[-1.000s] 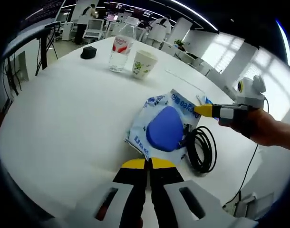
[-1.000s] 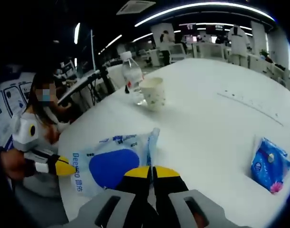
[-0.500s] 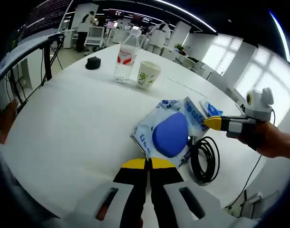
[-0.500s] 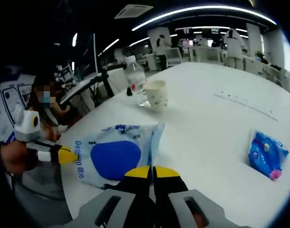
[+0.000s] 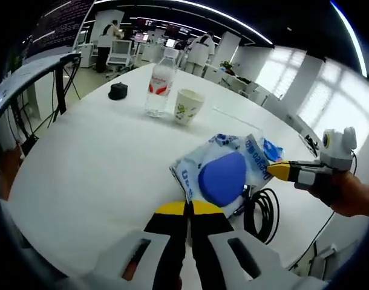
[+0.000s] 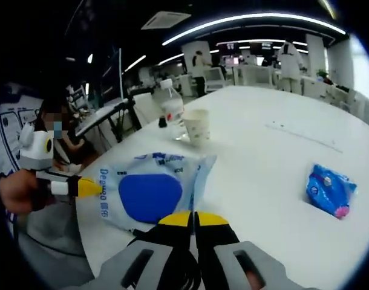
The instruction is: Arrange the tabletop items into an orderly group along one side of the table until the central work area is clear of visible clutter.
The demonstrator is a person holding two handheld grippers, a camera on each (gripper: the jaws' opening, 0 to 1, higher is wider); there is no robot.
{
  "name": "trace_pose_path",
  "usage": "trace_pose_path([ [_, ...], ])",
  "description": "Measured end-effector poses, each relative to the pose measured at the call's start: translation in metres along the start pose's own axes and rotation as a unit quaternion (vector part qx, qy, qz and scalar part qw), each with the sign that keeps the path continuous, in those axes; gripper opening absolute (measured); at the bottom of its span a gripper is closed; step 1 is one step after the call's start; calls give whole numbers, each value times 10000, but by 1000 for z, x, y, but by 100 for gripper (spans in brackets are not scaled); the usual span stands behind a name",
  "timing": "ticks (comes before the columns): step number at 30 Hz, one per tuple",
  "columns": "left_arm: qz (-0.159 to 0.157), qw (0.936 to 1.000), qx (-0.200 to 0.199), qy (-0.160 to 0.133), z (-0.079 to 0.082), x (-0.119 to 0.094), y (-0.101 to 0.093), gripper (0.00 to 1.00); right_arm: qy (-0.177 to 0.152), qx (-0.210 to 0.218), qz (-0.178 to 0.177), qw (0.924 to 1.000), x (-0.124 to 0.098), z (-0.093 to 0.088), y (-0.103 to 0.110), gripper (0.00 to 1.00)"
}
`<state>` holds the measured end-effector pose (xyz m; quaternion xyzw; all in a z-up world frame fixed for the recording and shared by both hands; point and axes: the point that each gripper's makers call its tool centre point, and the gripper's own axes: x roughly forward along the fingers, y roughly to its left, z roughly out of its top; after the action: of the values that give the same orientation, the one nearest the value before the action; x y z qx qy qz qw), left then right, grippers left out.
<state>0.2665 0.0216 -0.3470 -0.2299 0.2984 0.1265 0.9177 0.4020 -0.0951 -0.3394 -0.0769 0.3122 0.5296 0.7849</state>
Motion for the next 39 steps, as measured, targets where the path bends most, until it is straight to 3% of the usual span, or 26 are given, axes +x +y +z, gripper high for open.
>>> trace_pose_path([
  [17, -266, 9990, 342, -138, 21, 14, -13, 0, -282, 32, -353, 9990, -19, 8, -11, 0],
  [39, -280, 9990, 333, -129, 24, 16, -12, 0, -182, 73, -357, 9992, -14, 3, -10, 0],
])
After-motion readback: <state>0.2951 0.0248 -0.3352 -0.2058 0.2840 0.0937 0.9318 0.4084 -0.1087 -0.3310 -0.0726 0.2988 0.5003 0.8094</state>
